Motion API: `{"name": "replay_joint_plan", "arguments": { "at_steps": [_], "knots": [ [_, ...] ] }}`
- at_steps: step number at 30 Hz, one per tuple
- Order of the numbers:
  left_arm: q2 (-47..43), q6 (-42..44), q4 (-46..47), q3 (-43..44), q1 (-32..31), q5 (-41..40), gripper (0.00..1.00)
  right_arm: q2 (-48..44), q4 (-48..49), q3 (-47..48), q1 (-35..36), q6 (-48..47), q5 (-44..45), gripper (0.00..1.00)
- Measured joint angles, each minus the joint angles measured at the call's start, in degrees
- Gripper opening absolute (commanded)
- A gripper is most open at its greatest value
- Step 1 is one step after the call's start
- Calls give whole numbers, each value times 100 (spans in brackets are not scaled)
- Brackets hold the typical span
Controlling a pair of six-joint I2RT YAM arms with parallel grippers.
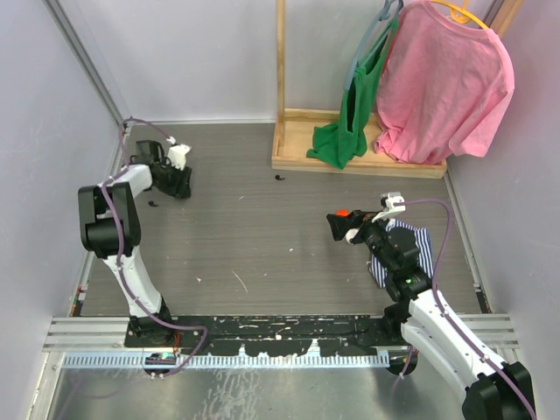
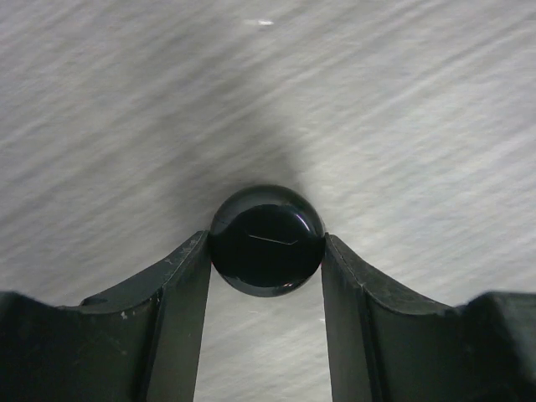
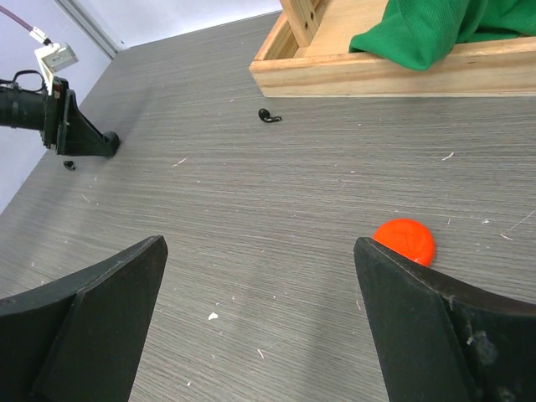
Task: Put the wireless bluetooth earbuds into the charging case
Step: Pick up the charging case at the center of the board.
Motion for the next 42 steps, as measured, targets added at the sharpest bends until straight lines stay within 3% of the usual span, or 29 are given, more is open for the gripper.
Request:
{"name": "replay_joint_plan", "arguments": {
  "at_steps": [16,25,34,42],
  "knots": [
    [-2020,-1759,1093,-1838,-1368,-767,38,70,-72,7,0,-4,-109,100],
    [-3576,-2730,2074,-3338,-2227,-1309,38,719,-223,321,0,-4,-616,100],
    [-4859,-3185,3263,-4588,-2865,-1556,38,1274,-494,925,52,-11,-1397,100],
    [-5156,-3233,4360,-5169,-3547,-1547,38,1700,-739,1528,310,-2,-1593,100]
  ]
}}
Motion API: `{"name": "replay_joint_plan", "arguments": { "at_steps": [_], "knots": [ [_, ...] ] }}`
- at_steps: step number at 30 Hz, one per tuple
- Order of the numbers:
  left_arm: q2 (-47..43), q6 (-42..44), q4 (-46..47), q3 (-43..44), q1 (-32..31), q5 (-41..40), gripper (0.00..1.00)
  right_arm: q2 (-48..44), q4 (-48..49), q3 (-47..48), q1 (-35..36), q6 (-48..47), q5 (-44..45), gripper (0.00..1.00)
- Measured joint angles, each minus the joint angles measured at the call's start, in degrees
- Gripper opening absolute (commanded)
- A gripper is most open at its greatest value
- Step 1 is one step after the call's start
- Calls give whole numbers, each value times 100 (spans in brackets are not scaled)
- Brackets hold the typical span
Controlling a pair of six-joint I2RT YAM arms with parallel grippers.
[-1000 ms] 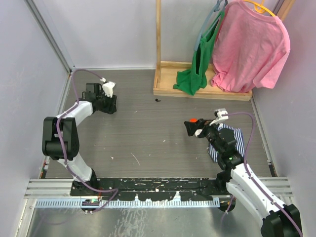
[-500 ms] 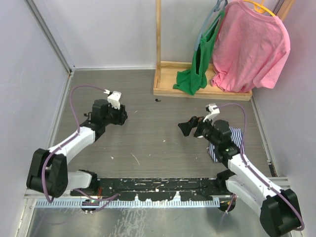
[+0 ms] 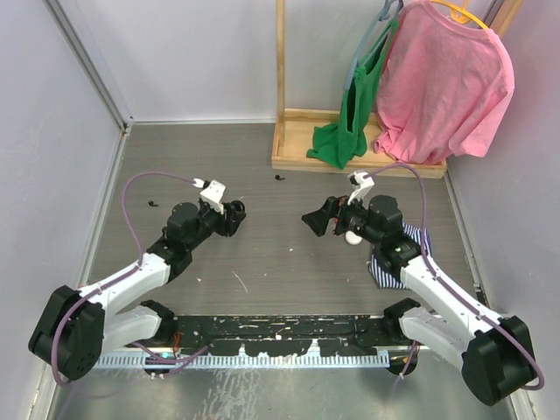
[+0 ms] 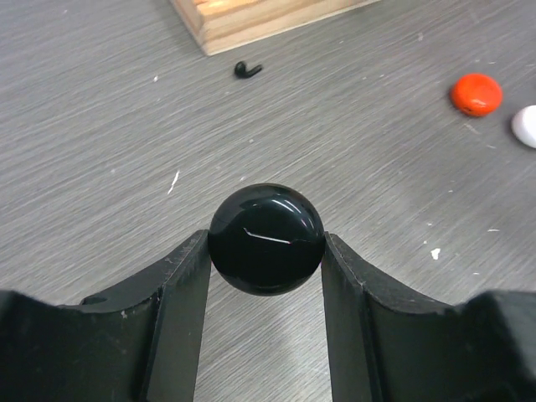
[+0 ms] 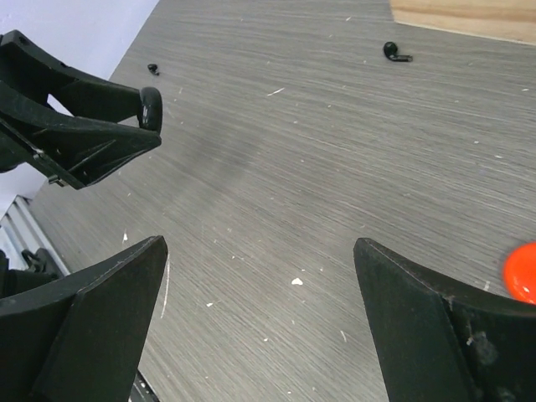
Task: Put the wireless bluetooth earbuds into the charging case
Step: Pick up the charging case at the center of the board.
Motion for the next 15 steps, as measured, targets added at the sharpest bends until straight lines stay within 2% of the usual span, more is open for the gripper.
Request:
{"name": "replay_joint_plan", "arguments": {
  "at_steps": [8,15],
  "knots": [
    [361,129,1104,-28,-529,306,38,697,-216,636,483,-2,129,94],
    [874,494,1648,103,-1231,389,38,1338,-229,1298,697,-79,181,90]
  ]
}}
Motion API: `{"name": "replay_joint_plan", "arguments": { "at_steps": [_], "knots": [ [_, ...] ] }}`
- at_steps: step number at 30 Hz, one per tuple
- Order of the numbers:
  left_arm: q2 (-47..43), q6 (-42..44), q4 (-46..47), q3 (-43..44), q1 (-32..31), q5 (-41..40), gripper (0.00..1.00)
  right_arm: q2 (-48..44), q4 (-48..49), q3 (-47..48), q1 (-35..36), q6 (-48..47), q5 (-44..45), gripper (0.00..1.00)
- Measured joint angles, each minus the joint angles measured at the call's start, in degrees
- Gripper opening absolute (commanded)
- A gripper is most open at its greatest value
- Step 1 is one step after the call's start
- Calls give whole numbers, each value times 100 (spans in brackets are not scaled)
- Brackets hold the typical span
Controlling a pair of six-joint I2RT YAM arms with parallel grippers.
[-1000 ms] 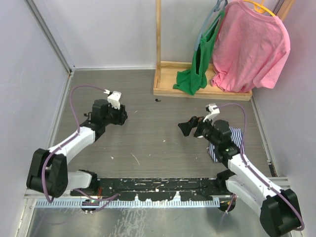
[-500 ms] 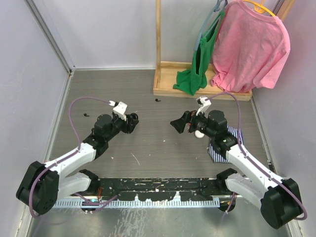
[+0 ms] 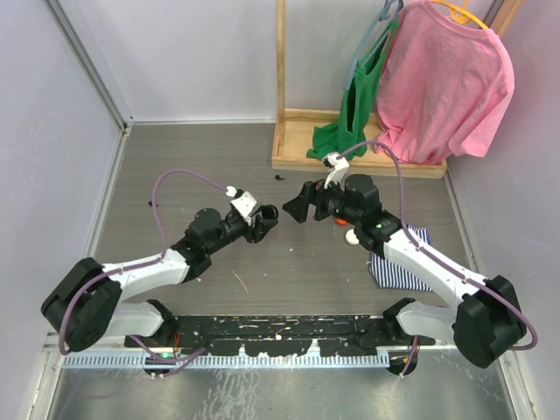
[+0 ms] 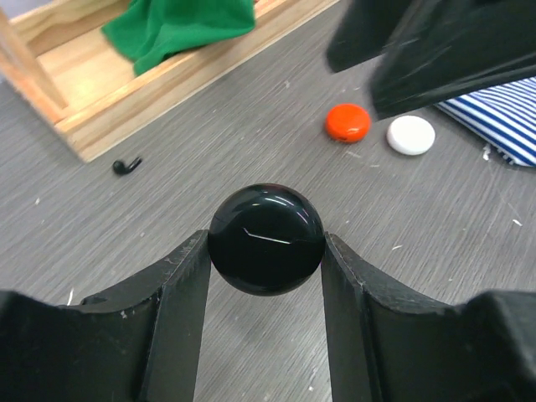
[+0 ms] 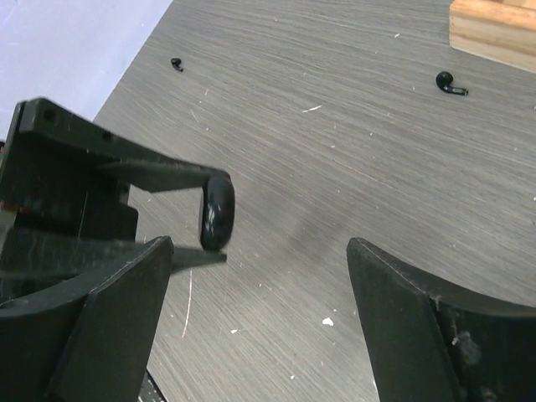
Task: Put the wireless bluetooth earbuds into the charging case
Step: Pick up the charging case at the center of the board.
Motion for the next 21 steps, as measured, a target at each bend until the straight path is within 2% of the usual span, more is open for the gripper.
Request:
{"name": "replay_joint_plan", "arguments": {
  "at_steps": [9,21],
  "knots": [
    [925,190,675,444,-186,188,38,717,9,402,52,-227,11,76],
    [1123,356,857,557,-341,291,38,914,11,435,120,-415,-254,52]
  ]
}}
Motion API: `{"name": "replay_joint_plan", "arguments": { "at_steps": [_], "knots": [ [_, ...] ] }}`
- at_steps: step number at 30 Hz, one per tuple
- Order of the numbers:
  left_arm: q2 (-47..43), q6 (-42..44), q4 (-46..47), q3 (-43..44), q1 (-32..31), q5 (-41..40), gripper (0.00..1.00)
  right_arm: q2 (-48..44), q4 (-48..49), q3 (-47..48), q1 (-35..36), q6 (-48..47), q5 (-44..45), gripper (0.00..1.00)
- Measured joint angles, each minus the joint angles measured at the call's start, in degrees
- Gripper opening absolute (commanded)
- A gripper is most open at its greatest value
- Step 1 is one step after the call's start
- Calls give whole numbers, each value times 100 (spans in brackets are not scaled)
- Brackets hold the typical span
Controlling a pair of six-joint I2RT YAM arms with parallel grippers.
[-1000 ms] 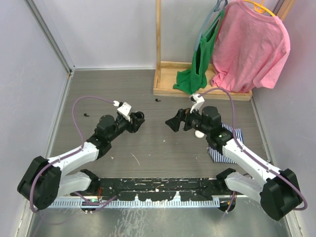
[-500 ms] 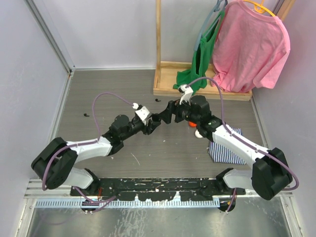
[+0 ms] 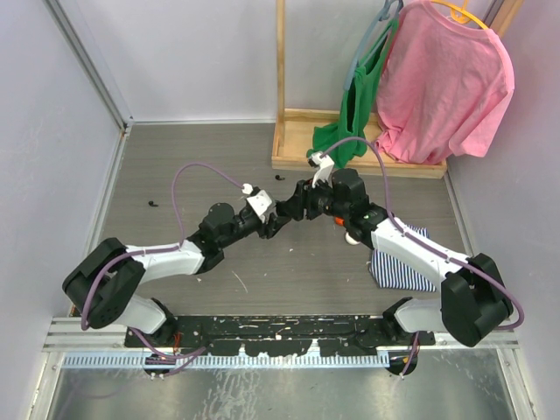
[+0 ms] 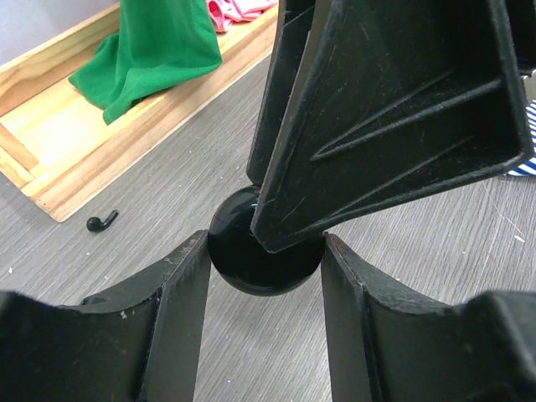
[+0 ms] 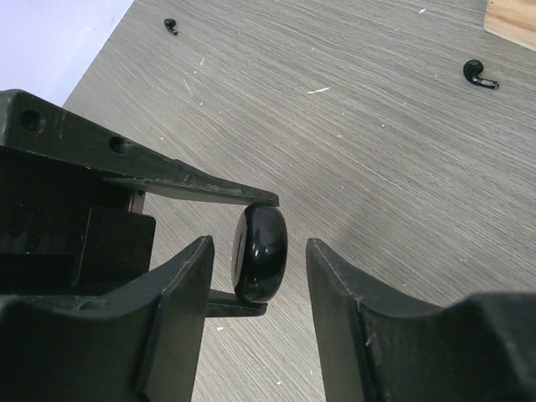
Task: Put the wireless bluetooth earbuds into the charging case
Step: Pick up the charging case at the center of the board.
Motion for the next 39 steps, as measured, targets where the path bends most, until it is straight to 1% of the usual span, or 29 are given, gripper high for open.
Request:
{"name": "replay_joint_plan", "arguments": {
  "at_steps": [1,4,5,10,13,15,16,17,18,20,23,26,30,34,39],
  "knots": [
    [17,11,4,4,-4,0,38,2,0,0,2,-7,-15,51],
    [33,44,22,4,-22,0,38,2,0,0,2,-31,-55,43],
    [33,76,42,9,-24,0,38,2,0,0,2,-39,-61,42],
    [57,127,101,101,-24,20,38,42,0,0,13,-48,-98,42],
    [83,140,177,127,-24,55,39,63,4,0,11,-61,-98,40],
    [125,140,229,129,-24,72,39,63,2,0,11,-87,-98,32],
    [149,140,262,129,-24,85,39,63,2,0,11,-114,-90,27],
    [166,140,286,131,-24,94,39,63,2,0,9,-118,-79,19],
    [177,142,302,131,-24,92,40,63,2,0,9,-133,-70,14],
    [181,160,317,131,-24,79,44,61,4,0,11,-90,-20,8],
    [181,225,310,138,-24,98,53,44,7,0,11,-127,-20,1],
    [162,348,136,227,-24,177,63,-4,-28,0,11,-175,7,1],
    [-44,640,-553,374,-24,450,72,-192,-85,0,9,-339,-13,1],
    [-444,918,-1346,385,-11,715,73,-404,-83,0,-24,-479,-79,1],
    [-844,1040,-2035,415,120,1126,73,-474,-120,0,-55,-695,-273,1]
  ]
}}
